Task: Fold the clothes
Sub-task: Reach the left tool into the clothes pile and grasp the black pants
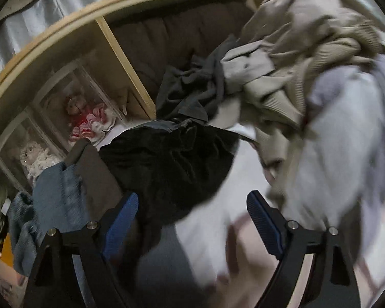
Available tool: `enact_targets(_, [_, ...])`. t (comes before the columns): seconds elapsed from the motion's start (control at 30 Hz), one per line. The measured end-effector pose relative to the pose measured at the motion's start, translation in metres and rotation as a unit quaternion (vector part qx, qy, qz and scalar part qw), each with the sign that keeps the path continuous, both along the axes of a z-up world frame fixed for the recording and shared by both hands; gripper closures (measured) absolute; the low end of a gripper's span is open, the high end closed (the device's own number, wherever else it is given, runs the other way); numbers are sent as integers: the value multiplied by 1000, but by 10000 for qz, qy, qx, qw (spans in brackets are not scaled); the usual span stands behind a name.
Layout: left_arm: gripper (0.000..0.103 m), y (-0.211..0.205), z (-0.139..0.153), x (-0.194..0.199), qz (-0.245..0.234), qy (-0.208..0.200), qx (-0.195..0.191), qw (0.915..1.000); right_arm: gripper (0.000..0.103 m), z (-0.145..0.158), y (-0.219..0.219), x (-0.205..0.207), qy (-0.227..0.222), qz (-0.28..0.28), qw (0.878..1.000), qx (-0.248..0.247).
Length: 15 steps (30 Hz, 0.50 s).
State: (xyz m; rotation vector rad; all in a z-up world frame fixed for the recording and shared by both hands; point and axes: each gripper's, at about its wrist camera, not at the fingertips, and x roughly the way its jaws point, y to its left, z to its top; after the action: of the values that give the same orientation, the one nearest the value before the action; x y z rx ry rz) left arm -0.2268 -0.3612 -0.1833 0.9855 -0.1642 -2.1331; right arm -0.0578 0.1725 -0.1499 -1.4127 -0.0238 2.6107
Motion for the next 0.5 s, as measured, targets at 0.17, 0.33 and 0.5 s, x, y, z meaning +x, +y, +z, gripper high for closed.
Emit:
enact_targets(0.17, [10,-30,-17,-40,499,-369,-280,9977,0,-3,-5,-4,-39,60,9999,81])
enact_targets(0.33, [0,-73,-31,-49,1047,-738,18,9918,0,-7,-3,-7,-83,47,9998,152])
enact_targets(0.5, [36,-96,-24,-39,842,-510,1004,9901,0,-16,1,-10,-228,15,9997,-11])
